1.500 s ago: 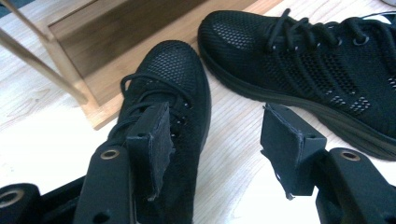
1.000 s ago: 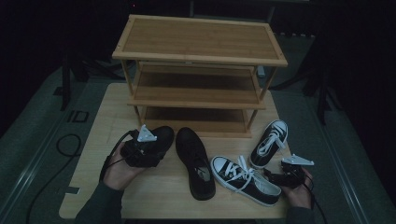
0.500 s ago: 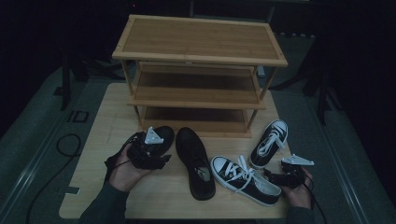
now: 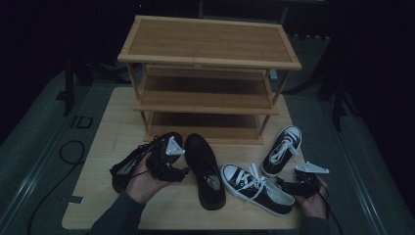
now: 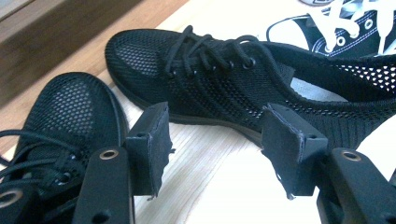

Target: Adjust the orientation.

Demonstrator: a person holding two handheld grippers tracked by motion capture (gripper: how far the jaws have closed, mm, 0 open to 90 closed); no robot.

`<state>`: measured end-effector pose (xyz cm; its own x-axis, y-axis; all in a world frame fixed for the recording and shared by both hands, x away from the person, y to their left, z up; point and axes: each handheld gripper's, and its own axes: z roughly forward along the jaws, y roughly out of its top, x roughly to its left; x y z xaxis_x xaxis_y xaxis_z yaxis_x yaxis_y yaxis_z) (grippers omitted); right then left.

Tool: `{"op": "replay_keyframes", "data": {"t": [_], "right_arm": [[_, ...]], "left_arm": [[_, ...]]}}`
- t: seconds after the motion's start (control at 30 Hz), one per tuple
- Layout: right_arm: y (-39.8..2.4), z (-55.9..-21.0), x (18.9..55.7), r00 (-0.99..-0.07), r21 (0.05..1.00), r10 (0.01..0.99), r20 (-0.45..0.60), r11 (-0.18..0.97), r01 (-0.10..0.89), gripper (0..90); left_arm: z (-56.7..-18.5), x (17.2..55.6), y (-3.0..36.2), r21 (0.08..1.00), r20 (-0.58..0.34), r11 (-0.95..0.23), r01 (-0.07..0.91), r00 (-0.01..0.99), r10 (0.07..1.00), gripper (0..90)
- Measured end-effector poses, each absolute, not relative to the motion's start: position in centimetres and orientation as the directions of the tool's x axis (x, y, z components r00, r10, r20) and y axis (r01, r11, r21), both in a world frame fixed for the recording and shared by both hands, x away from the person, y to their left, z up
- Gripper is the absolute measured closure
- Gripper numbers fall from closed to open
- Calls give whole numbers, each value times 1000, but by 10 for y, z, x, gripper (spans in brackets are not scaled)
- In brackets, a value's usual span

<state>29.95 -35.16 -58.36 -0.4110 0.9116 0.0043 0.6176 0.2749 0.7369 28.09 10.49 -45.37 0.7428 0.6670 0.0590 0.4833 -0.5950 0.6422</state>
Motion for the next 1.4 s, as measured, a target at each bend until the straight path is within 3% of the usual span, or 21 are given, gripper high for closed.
{"op": "replay_keyframes", "data": {"t": [0.53,0.7,0.9,1.0,1.13,1.4], "right_arm": [[-351,-584,300,-410,737,912,6,273,618,117],[-352,-584,300,-411,737,912,5,274,618,117],[-352,-584,300,-411,737,912,6,274,618,117],[-352,-584,300,-411,737,912,6,274,618,117],[-352,-584,300,-411,737,912,5,274,618,117],[-352,-584,300,-412,737,911,4,276,617,117]], "left_arm": [[-461,288,71,645,-3,-583,495,764,646,400],[-464,296,59,629,-34,-554,545,732,681,420],[-473,303,54,594,-41,-555,582,711,702,532],[-470,301,56,596,-44,-555,580,714,699,680],[-469,298,63,596,-1,-565,571,704,710,806],[-467,294,89,610,9,-548,573,686,728,854]]}}
